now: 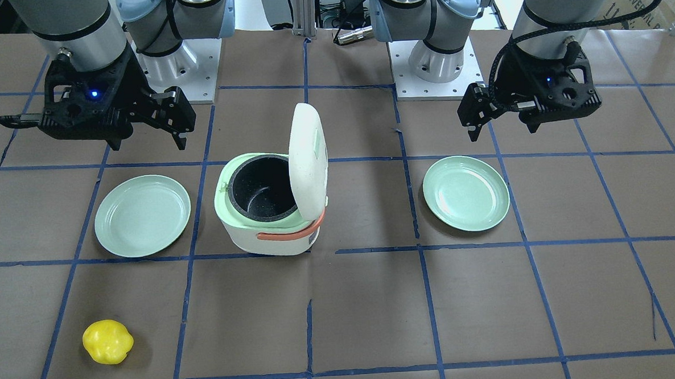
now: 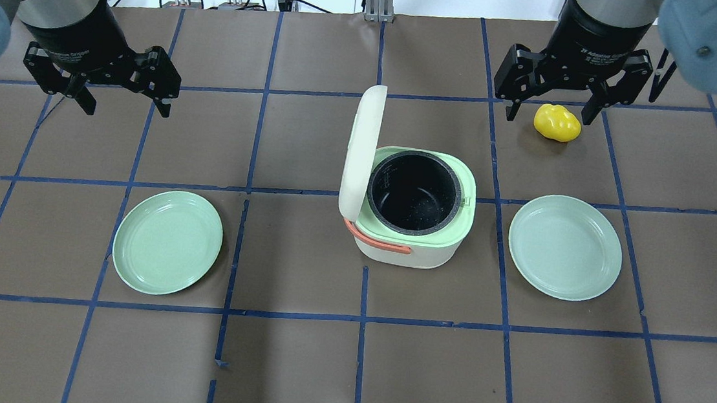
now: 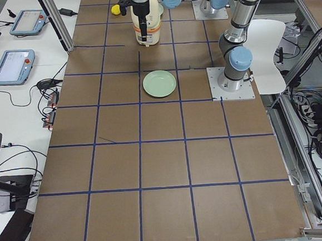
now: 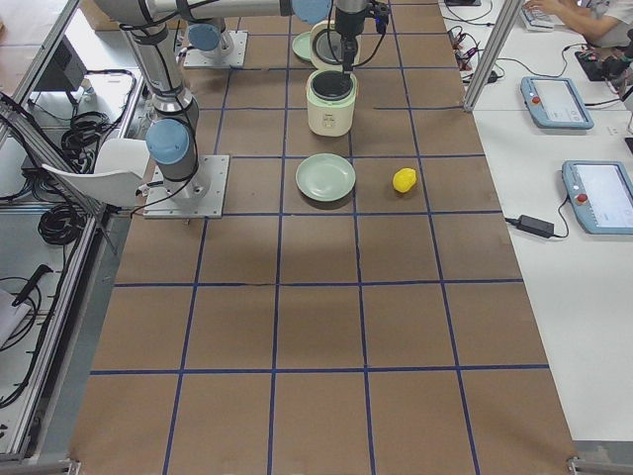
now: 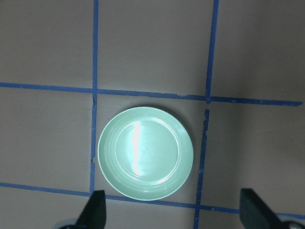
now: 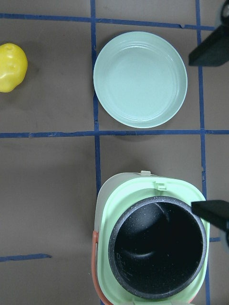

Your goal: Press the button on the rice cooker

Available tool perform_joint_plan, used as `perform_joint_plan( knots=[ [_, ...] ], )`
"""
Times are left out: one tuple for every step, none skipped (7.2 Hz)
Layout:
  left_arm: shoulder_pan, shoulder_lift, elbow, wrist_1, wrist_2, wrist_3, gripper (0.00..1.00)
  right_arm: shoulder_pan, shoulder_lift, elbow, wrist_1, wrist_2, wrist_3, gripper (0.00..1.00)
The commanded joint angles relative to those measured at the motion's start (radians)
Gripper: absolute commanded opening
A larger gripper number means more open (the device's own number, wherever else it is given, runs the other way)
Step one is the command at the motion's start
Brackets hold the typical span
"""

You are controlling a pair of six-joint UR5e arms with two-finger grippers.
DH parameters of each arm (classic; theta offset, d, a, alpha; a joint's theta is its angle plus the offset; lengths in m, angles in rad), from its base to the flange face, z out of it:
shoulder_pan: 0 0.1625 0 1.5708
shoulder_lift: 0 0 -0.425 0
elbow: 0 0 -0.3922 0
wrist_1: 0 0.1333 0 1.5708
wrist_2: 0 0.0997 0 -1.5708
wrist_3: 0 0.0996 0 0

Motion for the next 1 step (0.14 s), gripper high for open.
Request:
perform_joint_plan(
  knots=[
    [0.0,0.0,0.0,0.0,0.0,0.0,1.0,0.0,0.0,0.0,0.0,0.001,0.0,1.0]
  ],
)
